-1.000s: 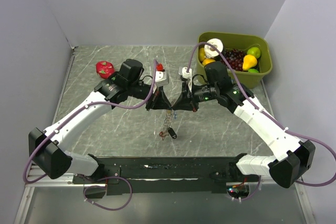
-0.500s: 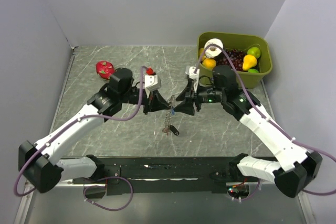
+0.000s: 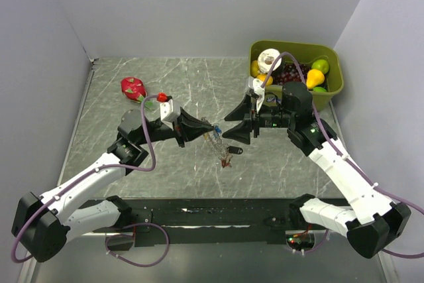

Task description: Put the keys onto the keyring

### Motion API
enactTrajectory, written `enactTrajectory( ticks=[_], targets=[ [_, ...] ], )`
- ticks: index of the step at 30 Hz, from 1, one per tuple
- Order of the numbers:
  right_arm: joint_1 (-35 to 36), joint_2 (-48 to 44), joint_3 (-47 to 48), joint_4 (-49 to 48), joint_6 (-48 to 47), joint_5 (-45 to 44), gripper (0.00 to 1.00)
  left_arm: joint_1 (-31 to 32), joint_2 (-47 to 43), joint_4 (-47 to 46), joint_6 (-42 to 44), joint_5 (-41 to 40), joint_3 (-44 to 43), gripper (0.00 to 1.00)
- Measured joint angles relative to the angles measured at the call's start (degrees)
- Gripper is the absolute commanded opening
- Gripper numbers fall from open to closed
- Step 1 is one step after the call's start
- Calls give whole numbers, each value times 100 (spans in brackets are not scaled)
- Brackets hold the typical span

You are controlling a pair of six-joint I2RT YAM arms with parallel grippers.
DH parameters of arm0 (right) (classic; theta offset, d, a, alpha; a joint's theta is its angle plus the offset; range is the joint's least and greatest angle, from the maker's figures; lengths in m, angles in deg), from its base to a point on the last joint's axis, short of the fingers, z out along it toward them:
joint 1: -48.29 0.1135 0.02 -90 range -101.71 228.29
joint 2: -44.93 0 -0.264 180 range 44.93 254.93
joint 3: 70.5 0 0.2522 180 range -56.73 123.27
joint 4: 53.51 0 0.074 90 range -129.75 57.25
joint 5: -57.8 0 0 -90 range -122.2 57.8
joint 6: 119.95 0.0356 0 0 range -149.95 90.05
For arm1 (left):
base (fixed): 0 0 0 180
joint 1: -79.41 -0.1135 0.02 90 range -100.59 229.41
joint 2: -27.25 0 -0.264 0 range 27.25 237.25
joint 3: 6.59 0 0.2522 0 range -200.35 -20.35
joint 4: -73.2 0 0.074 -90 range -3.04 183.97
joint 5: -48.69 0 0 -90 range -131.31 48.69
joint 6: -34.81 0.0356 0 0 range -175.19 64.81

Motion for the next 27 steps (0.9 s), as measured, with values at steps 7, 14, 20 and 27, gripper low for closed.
enactTrajectory(
  ticks=[7, 14, 20, 27],
  targets=[
    [2, 66, -52, -286, 199, 238, 69, 0, 33, -730, -286, -46, 35, 1],
    [2, 142, -52, -479, 365, 118, 72, 2, 184, -846, -400, 122, 33, 1],
    [2, 273, -52, -664, 424, 129, 54, 2, 203, -844, -433, 234, 17, 1],
    [2, 476, -52, -573, 343, 243, 21, -4, 236, -826, -437, 267, 15, 1]
  ],
)
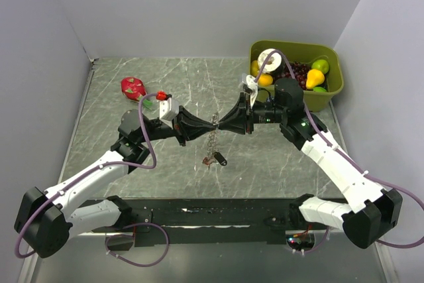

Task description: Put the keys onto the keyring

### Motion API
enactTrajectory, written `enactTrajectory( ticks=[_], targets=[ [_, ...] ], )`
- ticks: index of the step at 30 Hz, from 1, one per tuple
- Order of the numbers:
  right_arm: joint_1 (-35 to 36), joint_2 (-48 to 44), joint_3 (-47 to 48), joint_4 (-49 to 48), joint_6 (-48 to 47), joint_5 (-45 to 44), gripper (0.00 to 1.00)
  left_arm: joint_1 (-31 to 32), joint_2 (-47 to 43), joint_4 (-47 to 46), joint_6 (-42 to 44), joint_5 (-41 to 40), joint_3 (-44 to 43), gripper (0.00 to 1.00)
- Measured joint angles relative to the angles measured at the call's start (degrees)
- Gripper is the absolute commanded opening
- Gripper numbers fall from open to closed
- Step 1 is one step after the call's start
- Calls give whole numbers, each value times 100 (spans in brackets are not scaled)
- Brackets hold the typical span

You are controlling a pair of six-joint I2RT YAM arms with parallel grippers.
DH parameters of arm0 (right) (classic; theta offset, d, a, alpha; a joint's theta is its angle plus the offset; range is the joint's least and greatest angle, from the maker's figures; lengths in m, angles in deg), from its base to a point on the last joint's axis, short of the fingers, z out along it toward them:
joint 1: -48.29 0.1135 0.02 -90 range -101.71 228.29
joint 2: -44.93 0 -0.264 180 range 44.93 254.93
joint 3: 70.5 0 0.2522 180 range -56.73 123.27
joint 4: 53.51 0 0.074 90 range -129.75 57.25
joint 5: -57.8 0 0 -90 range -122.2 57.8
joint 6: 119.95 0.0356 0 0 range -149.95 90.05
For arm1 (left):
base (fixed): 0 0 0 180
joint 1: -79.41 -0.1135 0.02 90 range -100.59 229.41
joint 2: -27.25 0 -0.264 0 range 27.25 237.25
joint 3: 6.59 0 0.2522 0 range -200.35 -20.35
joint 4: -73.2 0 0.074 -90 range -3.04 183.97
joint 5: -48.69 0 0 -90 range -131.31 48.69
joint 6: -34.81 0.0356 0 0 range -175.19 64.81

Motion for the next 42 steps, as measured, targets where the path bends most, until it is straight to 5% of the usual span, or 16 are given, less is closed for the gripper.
enactTrajectory(
  ticks=[13, 30, 35, 42],
  targets=[
    [0, -4, -2, 146, -295, 76, 0, 0, 0, -4, 11, -17, 2, 1],
    [94, -9, -160, 398, -730, 133, 1, 0, 0, 52, 13, 7, 0, 1],
    [197, -9, -157, 503, -859, 105, 12, 0, 2, 52, -24, 92, 2, 1],
    [238, -177, -348, 535, -833, -474, 58, 2, 0, 50, 2, 101, -33, 1]
  ],
)
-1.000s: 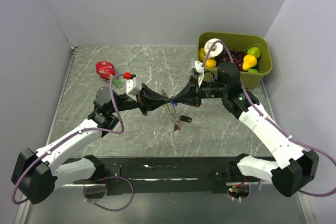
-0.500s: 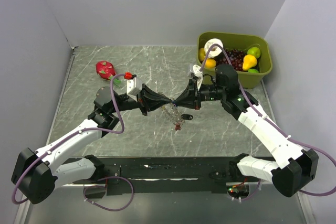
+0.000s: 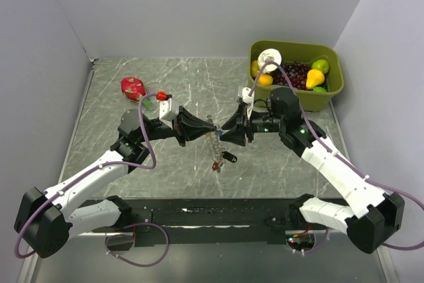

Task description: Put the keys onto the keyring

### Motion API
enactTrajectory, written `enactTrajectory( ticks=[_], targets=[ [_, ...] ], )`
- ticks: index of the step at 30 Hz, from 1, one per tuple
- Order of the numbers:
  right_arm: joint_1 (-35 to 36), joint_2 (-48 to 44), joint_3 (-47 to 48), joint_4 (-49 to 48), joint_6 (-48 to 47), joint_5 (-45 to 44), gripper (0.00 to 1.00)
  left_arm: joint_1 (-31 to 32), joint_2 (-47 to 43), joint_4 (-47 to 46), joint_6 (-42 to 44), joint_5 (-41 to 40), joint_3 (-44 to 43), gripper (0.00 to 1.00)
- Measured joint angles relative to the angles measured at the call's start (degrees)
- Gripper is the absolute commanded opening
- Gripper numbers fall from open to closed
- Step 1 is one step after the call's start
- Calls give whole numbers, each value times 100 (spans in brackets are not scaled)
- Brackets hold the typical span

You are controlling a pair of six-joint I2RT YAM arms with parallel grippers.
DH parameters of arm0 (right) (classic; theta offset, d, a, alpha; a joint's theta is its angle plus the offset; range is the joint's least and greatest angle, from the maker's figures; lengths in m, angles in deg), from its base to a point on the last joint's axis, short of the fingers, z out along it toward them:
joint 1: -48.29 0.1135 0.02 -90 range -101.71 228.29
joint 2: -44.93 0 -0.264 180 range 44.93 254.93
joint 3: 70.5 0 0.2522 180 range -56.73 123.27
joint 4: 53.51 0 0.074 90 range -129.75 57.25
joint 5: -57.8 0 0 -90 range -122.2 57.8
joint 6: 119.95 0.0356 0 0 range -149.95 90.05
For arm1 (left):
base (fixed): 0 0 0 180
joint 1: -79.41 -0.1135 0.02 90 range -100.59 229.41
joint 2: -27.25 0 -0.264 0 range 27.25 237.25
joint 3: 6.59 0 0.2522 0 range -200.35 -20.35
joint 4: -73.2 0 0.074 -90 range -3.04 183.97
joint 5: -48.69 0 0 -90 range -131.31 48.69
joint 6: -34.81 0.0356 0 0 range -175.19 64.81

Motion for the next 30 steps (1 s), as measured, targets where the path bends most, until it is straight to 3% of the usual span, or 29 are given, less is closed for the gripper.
enactTrajectory(
  ticks=[3, 8, 12, 17, 30],
  targets=[
    [-28, -321, -269, -37, 98, -398, 68, 0, -20, 15, 55, 0, -20, 1],
    [-66, -1132, -702, -507, 278, -745, 69, 0, -52, 125, 125, 79, -31, 1],
    [-66, -1421, -673, -992, 472, -549, 62, 0, -52, 179, 125, 264, -37, 1],
    [-66, -1106, -485, -1582, 811, 20, 54, 0, -39, 170, 120, 472, -72, 1],
    [-57, -522, -476, -2006, 1335, 640, 23, 0, 13, 87, 37, 592, -76, 1]
  ],
)
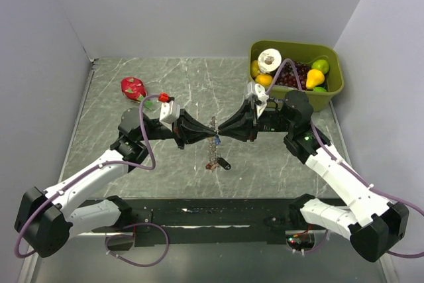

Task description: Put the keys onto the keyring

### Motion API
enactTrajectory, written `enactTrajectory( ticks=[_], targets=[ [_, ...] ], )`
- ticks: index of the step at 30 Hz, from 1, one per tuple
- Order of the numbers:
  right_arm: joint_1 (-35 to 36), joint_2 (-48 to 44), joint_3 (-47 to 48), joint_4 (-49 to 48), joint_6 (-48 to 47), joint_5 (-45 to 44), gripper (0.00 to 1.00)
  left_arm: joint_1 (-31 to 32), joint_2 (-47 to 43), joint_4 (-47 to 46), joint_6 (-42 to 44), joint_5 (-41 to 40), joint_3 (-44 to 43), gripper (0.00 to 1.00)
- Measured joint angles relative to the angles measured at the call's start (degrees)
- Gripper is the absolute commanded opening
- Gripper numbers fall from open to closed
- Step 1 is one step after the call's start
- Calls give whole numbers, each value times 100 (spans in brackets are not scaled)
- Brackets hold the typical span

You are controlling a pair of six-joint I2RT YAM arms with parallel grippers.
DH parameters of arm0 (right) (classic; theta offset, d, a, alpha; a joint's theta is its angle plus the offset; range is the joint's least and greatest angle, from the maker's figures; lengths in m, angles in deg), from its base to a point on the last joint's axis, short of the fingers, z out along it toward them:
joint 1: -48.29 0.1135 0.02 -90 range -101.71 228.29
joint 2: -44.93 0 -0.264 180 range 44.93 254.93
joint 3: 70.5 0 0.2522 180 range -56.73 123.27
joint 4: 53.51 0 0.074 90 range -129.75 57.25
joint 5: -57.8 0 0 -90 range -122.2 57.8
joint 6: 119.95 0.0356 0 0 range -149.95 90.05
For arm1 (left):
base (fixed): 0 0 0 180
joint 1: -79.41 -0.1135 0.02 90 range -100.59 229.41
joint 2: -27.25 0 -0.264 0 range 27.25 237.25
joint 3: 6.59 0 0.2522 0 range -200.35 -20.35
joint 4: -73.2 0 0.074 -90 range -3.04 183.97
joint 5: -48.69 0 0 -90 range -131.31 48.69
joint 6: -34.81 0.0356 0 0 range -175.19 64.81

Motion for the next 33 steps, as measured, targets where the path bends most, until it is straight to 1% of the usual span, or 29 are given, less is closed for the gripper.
enactTrajectory(
  ticks=[1, 4, 5, 11, 12, 13, 14, 16, 17, 18, 19, 20, 21, 23, 24, 28, 31, 33],
  targets=[
    [2, 9, 0, -33, 31, 46, 15, 0, 13, 2, -2, 2, -11, 1],
    [9, 52, 2, -101, 96, 138, 1, -2, 46, 7, -7, -2, -57, 1],
    [7, 74, 7, -105, 107, 166, 0, -4, 59, 28, -13, -2, -72, 1],
    [7, 162, 87, -15, 57, 232, 0, -31, 68, 155, -13, -9, -118, 1],
    [7, 162, 107, 33, 37, 223, 0, -31, 68, 210, 4, -7, -140, 3],
    [7, 162, 122, 79, -2, 210, 0, -31, 68, 323, 52, -7, -188, 6],
    [7, 160, 138, 120, -33, 195, 0, -31, 68, 485, 120, -9, -260, 19],
    [7, 160, 243, 337, -164, 140, 0, -28, 66, 879, 337, -13, -439, 29],
    [7, 162, 313, 490, -245, 90, 0, -26, 66, 1097, 468, -11, -551, 44],
    [7, 173, 389, 651, -345, 66, 0, -13, 66, 1381, 612, -13, -710, 50],
    [7, 197, 470, 844, -468, 48, 0, -7, 63, 1700, 804, -20, -911, 55],
    [7, 240, 577, 1088, -603, 37, 0, 2, 63, 2033, 997, -39, -1128, 62],
    [7, 302, 697, 1322, -732, 9, 0, 4, 61, 2334, 1189, -61, -1329, 65],
    [7, 439, 940, 1766, -1010, -46, 0, 2, 42, 2929, 1585, -162, -1683, 68],
    [7, 535, 1088, 2035, -1154, -83, 0, 4, 31, 3230, 1759, -212, -1827, 69],
    [9, 822, 1447, 2699, -1565, -236, 0, 4, 68, 4382, 2363, -542, -2321, 67],
    [74, 1027, 1563, 3069, -1749, -435, 0, 4, 328, 5204, 2734, -756, -2830, 65],
    [138, 1113, 1576, 3241, -1827, -581, 0, 4, 549, 5587, 2889, -828, -3099, 63]
  ],
)
